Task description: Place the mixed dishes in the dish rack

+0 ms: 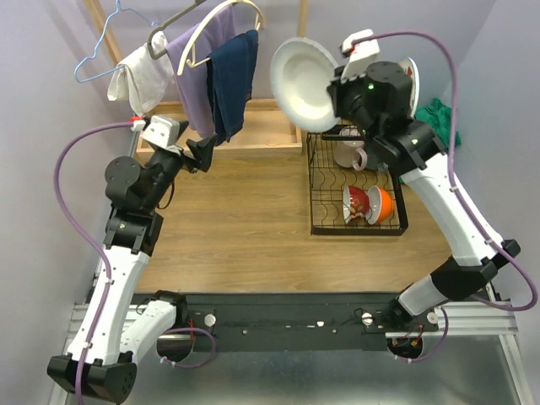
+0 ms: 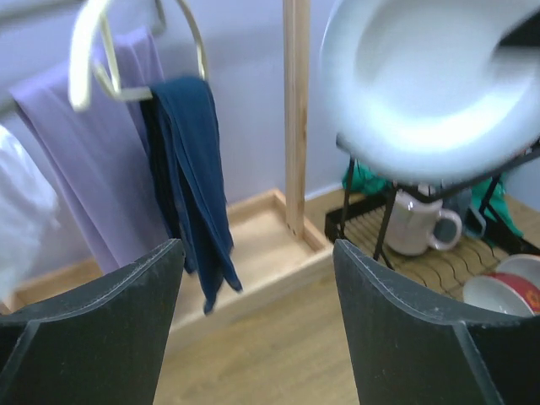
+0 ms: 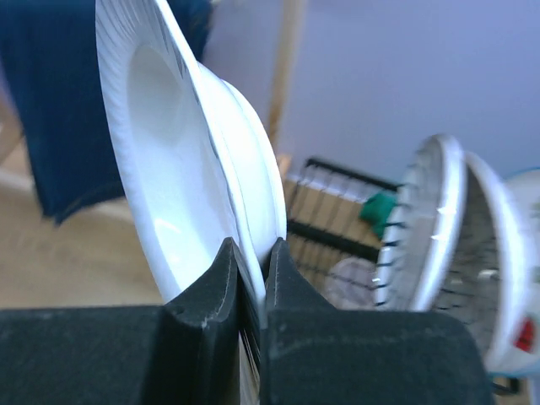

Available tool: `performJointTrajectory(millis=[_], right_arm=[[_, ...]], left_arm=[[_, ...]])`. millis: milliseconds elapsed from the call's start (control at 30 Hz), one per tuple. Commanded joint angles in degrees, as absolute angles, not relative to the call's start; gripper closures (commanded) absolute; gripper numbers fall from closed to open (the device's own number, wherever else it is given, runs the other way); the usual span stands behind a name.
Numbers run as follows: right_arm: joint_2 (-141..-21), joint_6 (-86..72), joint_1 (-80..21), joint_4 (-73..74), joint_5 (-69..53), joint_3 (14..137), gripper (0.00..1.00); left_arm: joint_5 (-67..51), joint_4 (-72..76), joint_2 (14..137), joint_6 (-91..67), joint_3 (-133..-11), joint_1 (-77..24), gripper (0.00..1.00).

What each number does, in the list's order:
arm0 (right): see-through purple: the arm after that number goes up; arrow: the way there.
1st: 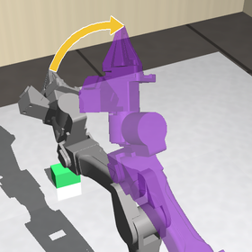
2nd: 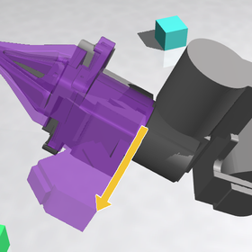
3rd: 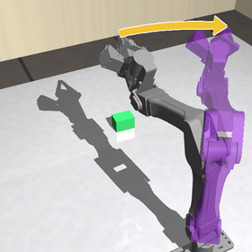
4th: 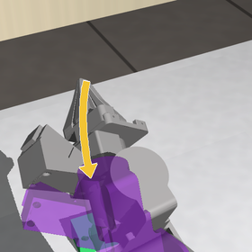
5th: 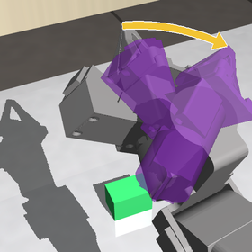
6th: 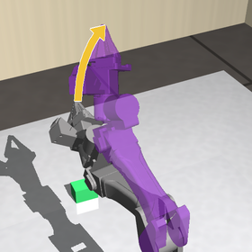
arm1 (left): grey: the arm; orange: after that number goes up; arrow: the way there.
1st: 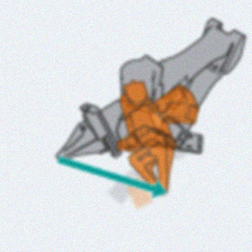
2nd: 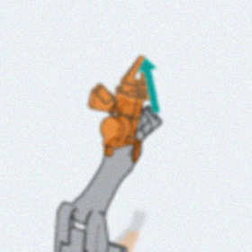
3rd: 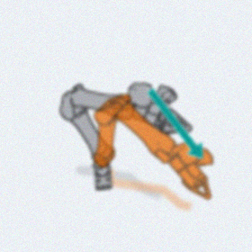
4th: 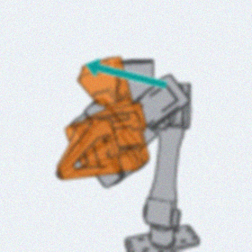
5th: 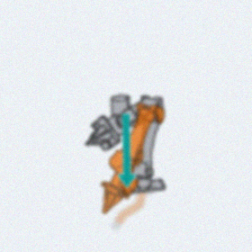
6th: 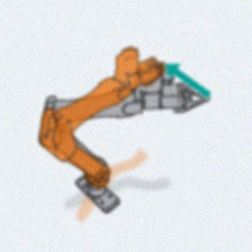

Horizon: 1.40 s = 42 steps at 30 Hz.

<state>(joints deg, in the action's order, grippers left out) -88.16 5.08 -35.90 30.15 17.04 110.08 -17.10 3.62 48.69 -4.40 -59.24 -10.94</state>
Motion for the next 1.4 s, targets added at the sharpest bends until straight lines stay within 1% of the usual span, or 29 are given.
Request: performJointTrajectory(millis=[0, 33, 67, 100, 133, 200, 267, 333, 367, 667, 833, 1367], right_arm=[[-89.54, 8.07, -36.03, 26.28, 41.36, 119.42, 0.99], [-90.69, 9.57, -36.12, 26.11, 44.53, 120.23, 0.99], [-92.27, 12.80, -36.38, 25.49, 51.52, 121.19, 0.99], [-93.76, 13.70, -36.65, 25.58, 55.85, 122.68, 0.99], [-97.52, 14.32, -36.82, 25.14, 59.99, 125.91, 0.99], [-100.36, 15.20, -37.44, 27.85, 65.36, 130.24, 0.99], [-101.69, 15.64, -38.05, 27.26, 65.92, 131.49, 0.99], [-100.81, 17.22, -39.02, 24.19, 65.57, 128.95, 0.99], [-100.11, 19.66, -39.28, 19.91, 66.26, 126.24, 0.99], [-105.02, 26.53, -40.43, 16.00, 72.68, 126.83, 0.99], [-107.84, 27.95, -40.43, 17.40, 74.01, 128.06, 0.99], [-108.90, 27.16, -40.34, 20.39, 73.30, 126.04, 0.99]], left_arm=[[-16.08, 5.80, 48.25, -7.99, -55.91, -10.81, 0.20], [-16.00, 5.97, 48.16, -8.35, -55.64, -10.81, 0.20], [-16.17, 6.24, 48.25, -8.96, -55.37, -10.72, 0.20], [-16.52, 6.59, 48.16, -9.14, -55.11, -10.81, 0.20], [-16.61, 6.77, 48.25, -9.40, -54.93, -10.81, 0.20], [-16.70, 7.20, 48.34, -9.58, -54.32, -10.81, 0.20], [-16.52, 7.47, 48.25, -9.58, -53.88, -10.81, 0.20], [-16.35, 7.38, 48.08, -9.67, -53.18, -10.81, 0.20], [-16.35, 7.30, 47.73, -9.75, -52.91, -10.81, 0.20], [-15.82, 6.59, 45.88, -9.84, -50.80, -10.72, 0.19], [-15.56, 6.77, 45.18, -9.76, -49.48, -10.81, 0.18], [-15.64, 7.29, 44.65, -9.93, -47.73, -10.72, 0.17]])
